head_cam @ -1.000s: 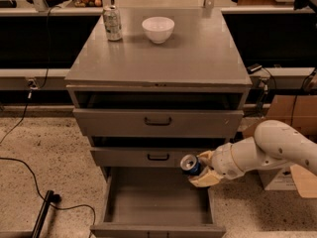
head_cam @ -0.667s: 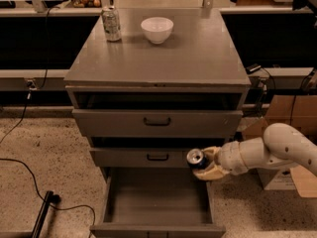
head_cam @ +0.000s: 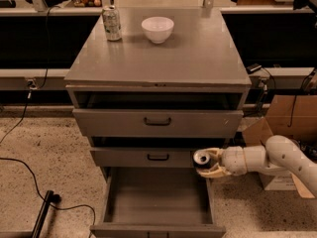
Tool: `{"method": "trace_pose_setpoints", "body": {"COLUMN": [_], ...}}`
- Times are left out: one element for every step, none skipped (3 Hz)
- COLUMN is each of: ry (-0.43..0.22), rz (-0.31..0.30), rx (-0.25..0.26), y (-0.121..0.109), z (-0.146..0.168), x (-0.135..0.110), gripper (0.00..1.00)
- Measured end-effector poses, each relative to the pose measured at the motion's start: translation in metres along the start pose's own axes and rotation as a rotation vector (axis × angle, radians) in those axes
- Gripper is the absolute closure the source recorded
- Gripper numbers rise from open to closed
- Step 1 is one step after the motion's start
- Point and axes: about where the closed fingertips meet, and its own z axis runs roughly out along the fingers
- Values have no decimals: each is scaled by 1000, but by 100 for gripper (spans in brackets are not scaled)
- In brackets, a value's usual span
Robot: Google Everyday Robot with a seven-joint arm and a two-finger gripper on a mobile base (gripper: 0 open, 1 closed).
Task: Place pepsi can into bottom drawer
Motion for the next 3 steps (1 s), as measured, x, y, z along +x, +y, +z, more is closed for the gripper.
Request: {"method": "trace_pose_setpoints", "body": {"ry": [-7,-62,-140], "rz": [-2,21,54], "rx": [0,-18,-22], "y": [-1,4,33], "z": [3,12,44], "x": [3,32,90], "gripper": [100,100,100]}}
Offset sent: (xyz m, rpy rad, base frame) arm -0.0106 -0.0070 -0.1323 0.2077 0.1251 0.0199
